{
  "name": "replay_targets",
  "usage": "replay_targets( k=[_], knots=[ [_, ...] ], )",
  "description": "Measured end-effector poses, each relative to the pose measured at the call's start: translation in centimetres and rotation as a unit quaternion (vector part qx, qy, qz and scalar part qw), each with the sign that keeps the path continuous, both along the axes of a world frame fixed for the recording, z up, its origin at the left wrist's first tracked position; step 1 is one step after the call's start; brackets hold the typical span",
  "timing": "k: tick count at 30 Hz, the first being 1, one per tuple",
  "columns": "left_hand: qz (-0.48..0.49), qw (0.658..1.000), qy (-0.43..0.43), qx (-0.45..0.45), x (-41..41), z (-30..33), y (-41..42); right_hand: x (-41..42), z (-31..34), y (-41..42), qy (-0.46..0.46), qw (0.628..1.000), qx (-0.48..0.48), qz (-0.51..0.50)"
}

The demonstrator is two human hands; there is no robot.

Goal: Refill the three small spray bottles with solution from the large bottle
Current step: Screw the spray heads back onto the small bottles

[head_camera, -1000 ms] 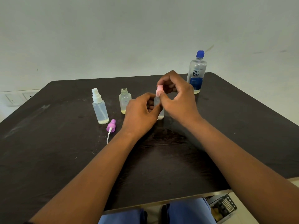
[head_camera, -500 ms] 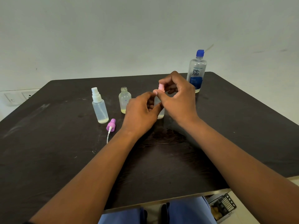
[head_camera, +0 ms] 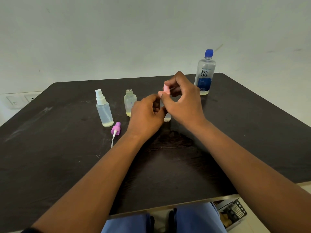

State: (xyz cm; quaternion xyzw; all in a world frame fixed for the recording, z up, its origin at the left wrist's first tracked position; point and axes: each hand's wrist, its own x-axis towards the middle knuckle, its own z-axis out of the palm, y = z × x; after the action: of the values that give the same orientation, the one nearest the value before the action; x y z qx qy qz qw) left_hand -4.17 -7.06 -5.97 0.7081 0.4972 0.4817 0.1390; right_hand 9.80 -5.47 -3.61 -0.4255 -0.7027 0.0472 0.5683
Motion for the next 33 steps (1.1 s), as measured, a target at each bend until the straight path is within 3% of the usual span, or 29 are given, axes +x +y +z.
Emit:
replay_targets(
  k=[26, 33],
  knots=[
    [0.011, 1.000, -0.007, 0.003, 0.1, -0.3, -0.1, 0.9, 0.3, 0.0, 0.005, 0.999, -0.054, 0.005],
    [0.004, 1.000, -0.016, 0.000, -0.1, -0.3, -0.1, 1.1, 0.5, 0.0, 0.064, 0.988, -0.108, 0.091]
  ],
)
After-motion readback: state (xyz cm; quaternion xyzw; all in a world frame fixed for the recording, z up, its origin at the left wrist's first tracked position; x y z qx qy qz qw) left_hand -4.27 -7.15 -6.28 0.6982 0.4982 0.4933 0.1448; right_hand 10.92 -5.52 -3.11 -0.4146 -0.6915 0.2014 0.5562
